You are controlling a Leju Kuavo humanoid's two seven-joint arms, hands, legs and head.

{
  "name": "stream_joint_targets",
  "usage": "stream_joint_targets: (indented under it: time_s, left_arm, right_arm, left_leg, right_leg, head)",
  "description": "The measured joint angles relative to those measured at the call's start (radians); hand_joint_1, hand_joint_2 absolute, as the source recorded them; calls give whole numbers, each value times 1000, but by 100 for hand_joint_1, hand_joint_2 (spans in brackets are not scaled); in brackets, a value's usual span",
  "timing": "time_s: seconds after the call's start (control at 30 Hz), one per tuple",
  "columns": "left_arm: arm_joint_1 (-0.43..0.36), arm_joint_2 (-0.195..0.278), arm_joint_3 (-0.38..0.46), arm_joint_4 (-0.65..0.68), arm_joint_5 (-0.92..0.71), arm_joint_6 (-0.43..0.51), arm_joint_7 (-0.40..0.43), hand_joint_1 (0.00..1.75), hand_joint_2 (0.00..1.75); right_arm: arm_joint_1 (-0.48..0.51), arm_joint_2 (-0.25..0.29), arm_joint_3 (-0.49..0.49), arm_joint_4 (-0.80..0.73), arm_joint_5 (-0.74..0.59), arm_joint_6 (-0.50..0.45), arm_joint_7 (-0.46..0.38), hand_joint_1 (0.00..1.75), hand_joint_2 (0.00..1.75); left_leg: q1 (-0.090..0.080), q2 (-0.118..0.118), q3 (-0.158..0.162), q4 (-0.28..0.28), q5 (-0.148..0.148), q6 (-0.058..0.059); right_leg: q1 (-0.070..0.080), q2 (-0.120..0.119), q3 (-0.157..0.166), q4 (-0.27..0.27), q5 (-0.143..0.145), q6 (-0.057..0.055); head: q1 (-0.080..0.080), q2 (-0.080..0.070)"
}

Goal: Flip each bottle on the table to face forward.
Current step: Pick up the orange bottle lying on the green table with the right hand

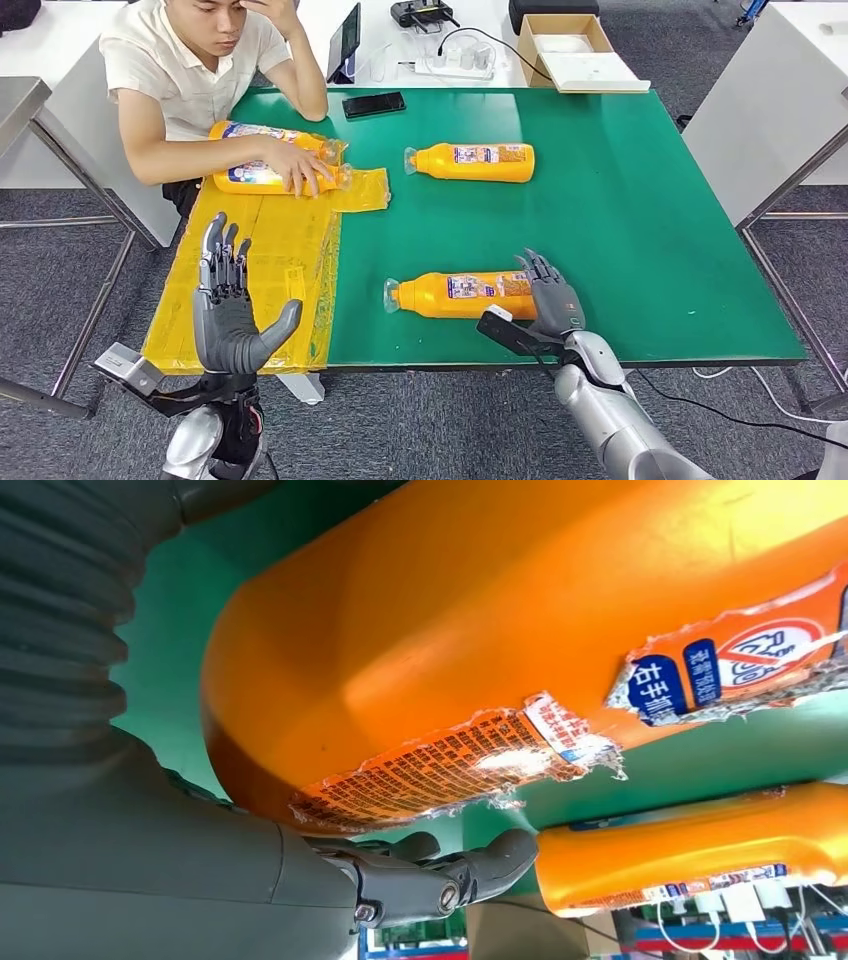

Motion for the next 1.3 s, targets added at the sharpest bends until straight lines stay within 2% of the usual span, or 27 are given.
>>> stream_joint_targets:
  time_s: [0.13, 0.17, 0.2, 0.27, 0.3, 0.33, 0.57, 1.03, 1.17, 1.3]
  left_arm:
    - [-3, 0, -2, 9, 0, 0, 0, 0, 175]
    - [-4, 0, -3, 10, 0, -1, 1, 0, 175]
    - [-5, 0, -5, 12, 1, -3, 2, 0, 175]
    - [-10, 0, -8, 17, 4, -12, 7, 0, 175]
    - [-14, 0, -10, 20, 6, -17, 10, 0, 175]
    - [-18, 1, -12, 24, 8, -20, 13, 0, 175]
    - [-40, 2, -29, 49, 11, -32, 16, 0, 175]
    - [-66, 6, -42, 74, 13, -51, 18, 0, 175]
    - [-66, 4, -42, 77, 34, -34, 23, 0, 175]
    - [-60, -12, -40, 75, 75, 61, 38, 0, 175]
  right_arm:
    - [-13, 5, 0, 23, -1, 5, 0, 0, 175]
    - [-16, 6, 0, 28, -1, 11, 1, 6, 175]
    - [-20, 6, 0, 33, -1, 22, 4, 43, 175]
    - [-33, 7, 3, 47, -2, 63, 11, 130, 175]
    - [-42, 7, 6, 54, -3, 87, 13, 167, 175]
    - [-51, 6, 10, 62, -5, 110, 11, 174, 175]
    - [-86, 0, 43, 94, -23, 161, -38, 175, 175]
    - [-109, -9, 92, 119, -27, 201, -55, 175, 175]
    - [-98, -6, 96, 119, -85, 174, -119, 175, 175]
    - [-47, 17, 81, 93, -202, 121, -222, 175, 175]
  left_leg:
    - [0, 1, 2, 0, 0, 0]
    - [0, 1, 2, 0, 0, 0]
    - [0, 1, 3, 0, 0, 0]
    - [0, 2, 4, 0, 0, 0]
    - [0, 2, 5, 0, 0, 0]
    - [0, 3, 7, 0, -1, 0]
    - [0, 6, 11, 0, -1, 0]
    - [0, 7, 13, 0, -2, 0]
    - [1, 7, 13, 0, -2, 0]
    - [1, 6, 11, 0, -2, 0]
  right_leg:
    - [0, 0, 1, 0, 0, 0]
    - [0, 1, 2, 0, 0, 0]
    - [0, 1, 2, 0, 0, 0]
    - [0, 2, 3, 0, 0, 0]
    - [0, 3, 4, 0, 0, 0]
    - [0, 4, 5, 0, 0, 0]
    - [0, 7, 8, -1, 1, -1]
    - [1, 8, 10, -1, 1, -1]
    - [1, 8, 10, -1, 1, -1]
    - [1, 8, 9, 0, 1, -1]
  head:
    - [0, 0]
    - [0, 0]
    - [0, 0]
    - [0, 0]
    - [0, 0]
    - [0, 0]
    - [0, 0]
    - [0, 0]
    - [0, 0]
    - [0, 0]
